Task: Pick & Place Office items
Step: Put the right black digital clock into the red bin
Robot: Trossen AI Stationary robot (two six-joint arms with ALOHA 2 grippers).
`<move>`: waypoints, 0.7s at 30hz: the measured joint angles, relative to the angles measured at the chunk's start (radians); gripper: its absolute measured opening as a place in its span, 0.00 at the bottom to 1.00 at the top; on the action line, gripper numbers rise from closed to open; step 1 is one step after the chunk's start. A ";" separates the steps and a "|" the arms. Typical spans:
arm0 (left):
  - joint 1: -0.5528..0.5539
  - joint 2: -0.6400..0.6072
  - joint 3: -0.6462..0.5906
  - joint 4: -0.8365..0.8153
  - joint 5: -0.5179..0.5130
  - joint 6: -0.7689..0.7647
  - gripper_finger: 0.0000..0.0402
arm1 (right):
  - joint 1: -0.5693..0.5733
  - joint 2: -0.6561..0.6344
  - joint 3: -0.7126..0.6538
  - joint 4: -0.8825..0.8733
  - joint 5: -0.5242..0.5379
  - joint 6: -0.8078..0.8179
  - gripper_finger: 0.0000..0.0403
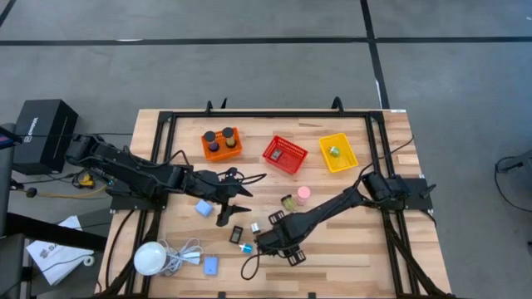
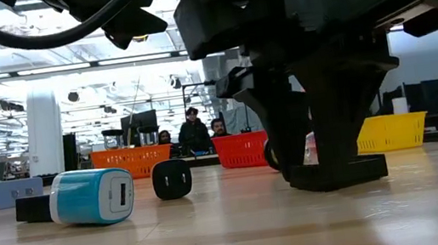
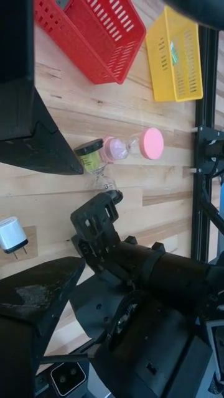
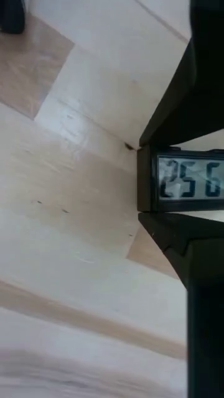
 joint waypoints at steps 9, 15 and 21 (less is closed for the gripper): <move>0.000 0.000 0.000 0.000 0.000 0.000 0.55 | -0.001 -0.008 -0.064 0.036 -0.039 0.037 0.44; 0.000 0.000 0.000 0.000 0.000 0.000 0.55 | -0.008 -0.006 -0.064 0.042 -0.044 0.038 0.44; 0.000 0.000 0.000 0.000 0.000 0.000 0.55 | -0.017 -0.004 -0.063 0.029 -0.050 0.015 0.36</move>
